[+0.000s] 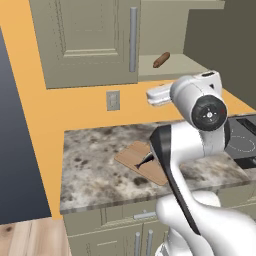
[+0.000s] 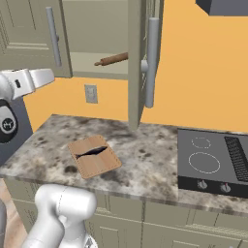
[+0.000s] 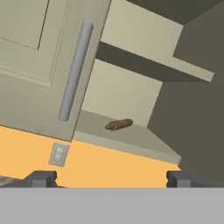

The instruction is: Open the cabinet, retrieve the rolling pin, and place it next to the meat on the cutting board to prepare for tenderizing.

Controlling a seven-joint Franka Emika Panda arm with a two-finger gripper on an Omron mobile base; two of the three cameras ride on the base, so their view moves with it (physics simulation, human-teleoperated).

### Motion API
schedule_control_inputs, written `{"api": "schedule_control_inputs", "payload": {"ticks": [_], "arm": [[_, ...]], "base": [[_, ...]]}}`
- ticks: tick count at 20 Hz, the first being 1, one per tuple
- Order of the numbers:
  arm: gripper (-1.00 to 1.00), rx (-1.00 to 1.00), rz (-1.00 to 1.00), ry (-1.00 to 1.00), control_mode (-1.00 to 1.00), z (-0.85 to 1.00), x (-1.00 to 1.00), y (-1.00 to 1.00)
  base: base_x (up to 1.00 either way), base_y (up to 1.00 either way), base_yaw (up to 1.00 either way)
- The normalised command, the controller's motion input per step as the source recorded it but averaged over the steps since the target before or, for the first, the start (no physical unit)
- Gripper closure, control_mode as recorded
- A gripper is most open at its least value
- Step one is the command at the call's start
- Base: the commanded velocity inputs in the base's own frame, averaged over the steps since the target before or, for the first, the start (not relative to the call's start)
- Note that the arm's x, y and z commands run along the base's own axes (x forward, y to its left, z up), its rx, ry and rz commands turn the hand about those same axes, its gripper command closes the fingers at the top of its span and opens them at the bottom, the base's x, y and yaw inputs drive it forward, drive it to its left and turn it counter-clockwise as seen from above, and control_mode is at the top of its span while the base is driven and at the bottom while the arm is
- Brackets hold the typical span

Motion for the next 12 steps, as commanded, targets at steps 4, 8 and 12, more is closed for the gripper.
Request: {"api": "schedule_control_inputs", "payload": {"ticks": [4,8,12], "arm": [[-1.0,0.1,0.07,-0.03,-1.0,0.4,0.0,0.64],[-1.0,0.09,0.02,-0.01,-1.0,0.26,0.0,0.4],[-1.0,0.08,0.0,0.0,-1.0,0.03,0.0,0.24]], "base": [[0.0,0.0,0.0],[0.0,0.0,0.0],[0.0,0.0,0.0]]}}
